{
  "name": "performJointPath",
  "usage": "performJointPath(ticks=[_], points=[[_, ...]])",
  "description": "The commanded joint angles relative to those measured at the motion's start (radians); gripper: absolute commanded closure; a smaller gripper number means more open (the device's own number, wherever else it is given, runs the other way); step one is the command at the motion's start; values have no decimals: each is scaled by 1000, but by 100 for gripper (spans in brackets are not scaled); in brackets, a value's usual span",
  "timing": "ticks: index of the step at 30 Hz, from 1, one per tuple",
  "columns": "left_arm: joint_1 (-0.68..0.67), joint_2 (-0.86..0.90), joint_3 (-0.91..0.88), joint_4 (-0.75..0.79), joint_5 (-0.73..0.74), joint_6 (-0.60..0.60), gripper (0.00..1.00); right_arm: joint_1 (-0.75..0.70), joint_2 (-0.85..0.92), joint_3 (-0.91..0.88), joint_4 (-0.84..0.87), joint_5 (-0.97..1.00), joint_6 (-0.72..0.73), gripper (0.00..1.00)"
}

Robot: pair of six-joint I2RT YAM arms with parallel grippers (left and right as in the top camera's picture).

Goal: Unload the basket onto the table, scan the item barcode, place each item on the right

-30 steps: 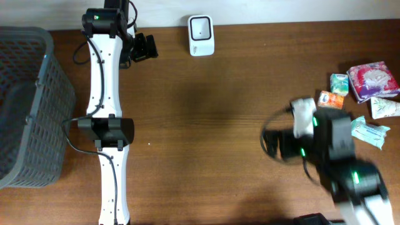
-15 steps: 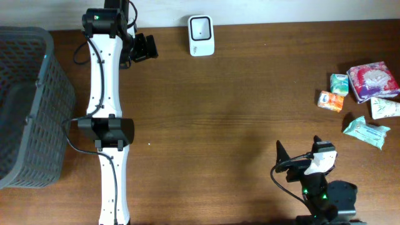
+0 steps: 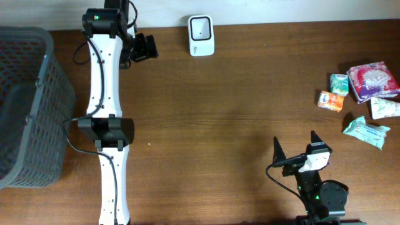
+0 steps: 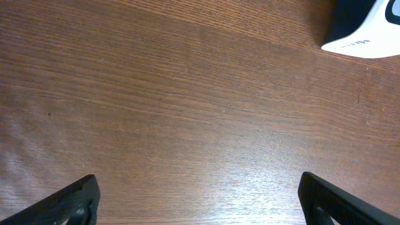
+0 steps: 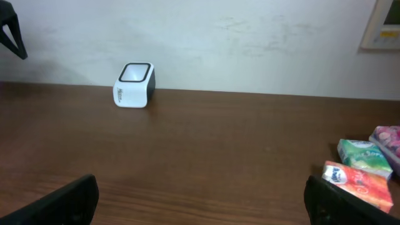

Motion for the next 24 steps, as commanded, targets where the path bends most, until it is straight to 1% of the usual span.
performJointPath(ticks=[1, 2, 4, 22, 24], points=[[-3, -11, -3, -1, -10, 16, 1, -6, -8, -8, -6, -2, -41, 1], [-3, -11, -3, -1, -10, 16, 1, -6, -8, -8, -6, -3, -40, 1], [-3, -11, -3, -1, -10, 16, 1, -6, -8, -8, -7, -2, 13, 1], [-1, -11, -3, -1, -10, 16, 1, -6, -8, -8, -3, 5, 12, 1], [-3, -11, -3, -1, -37, 16, 1, -6, -8, -8, -3, 5, 12, 1]])
